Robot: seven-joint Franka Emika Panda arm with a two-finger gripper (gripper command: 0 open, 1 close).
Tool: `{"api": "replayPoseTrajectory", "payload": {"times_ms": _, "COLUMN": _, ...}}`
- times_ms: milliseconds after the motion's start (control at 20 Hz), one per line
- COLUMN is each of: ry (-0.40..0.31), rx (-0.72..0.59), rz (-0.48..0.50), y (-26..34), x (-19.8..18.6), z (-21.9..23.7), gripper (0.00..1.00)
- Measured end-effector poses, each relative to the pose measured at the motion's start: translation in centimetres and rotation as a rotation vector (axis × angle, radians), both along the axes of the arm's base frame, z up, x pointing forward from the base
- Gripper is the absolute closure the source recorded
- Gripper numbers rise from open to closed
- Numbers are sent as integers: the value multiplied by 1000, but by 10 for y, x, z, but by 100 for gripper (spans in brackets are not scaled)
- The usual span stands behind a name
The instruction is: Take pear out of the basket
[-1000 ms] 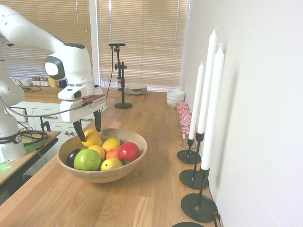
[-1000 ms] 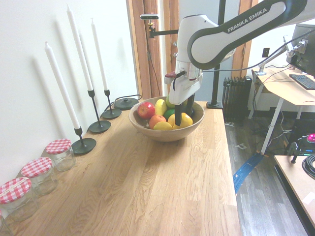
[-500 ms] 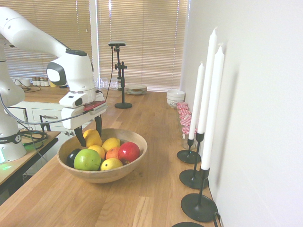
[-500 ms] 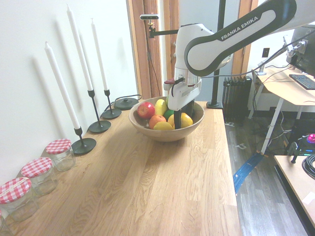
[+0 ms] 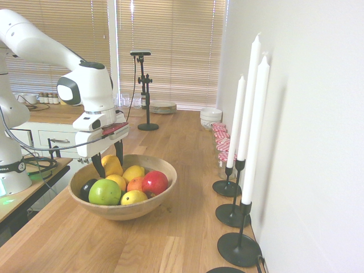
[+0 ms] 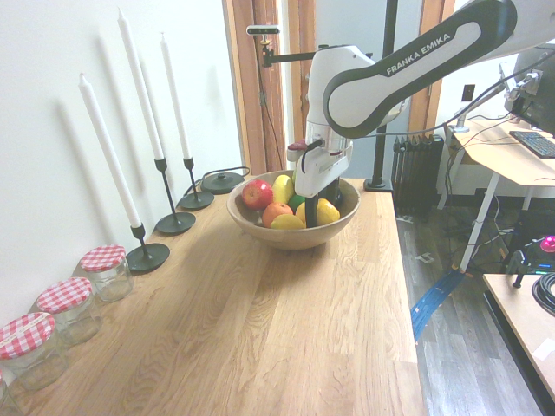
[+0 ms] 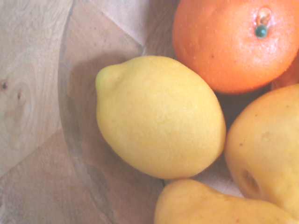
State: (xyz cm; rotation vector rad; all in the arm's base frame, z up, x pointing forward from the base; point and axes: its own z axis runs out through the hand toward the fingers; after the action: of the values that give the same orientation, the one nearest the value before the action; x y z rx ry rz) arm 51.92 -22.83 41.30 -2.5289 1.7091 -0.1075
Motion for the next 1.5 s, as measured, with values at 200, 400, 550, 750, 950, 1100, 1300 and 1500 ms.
{"api": "replayPoseTrajectory", "payload": {"times_ms": 200, "ry": -2, "rx": 0, "rz": 1, "y": 0, "x": 0, "z": 0, "gripper": 100}}
{"api": "replayPoseTrajectory", "payload": {"times_ms": 400, "ry": -13, "rx": -4, "rz": 6, "y": 2, "x": 2, "z": 6, "gripper": 100}}
{"api": "replayPoseTrajectory", "payload": {"times_ms": 550, "ry": -47, "rx": -13, "rz": 21, "y": 8, "x": 7, "z": 30, "gripper": 100}}
{"api": "replayPoseTrajectory", "payload": {"times_ms": 750, "ry": -92, "rx": -17, "rz": 48, "y": 29, "x": 8, "z": 72, "gripper": 100}}
{"api": "replayPoseTrajectory", "payload": {"times_ms": 950, "ry": -135, "rx": -26, "rz": 83, "y": 62, "x": 15, "z": 115, "gripper": 100}}
{"api": "replayPoseTrajectory", "payload": {"times_ms": 1100, "ry": -146, "rx": -31, "rz": 123, "y": 108, "x": 29, "z": 133, "gripper": 100}}
{"api": "replayPoseTrajectory", "payload": {"times_ms": 1300, "ry": -144, "rx": -48, "rz": 187, "y": 188, "x": 46, "z": 139, "gripper": 100}}
{"api": "replayPoseTrajectory", "payload": {"times_ms": 1500, "ry": -110, "rx": -57, "rz": 233, "y": 251, "x": 67, "z": 117, "gripper": 100}}
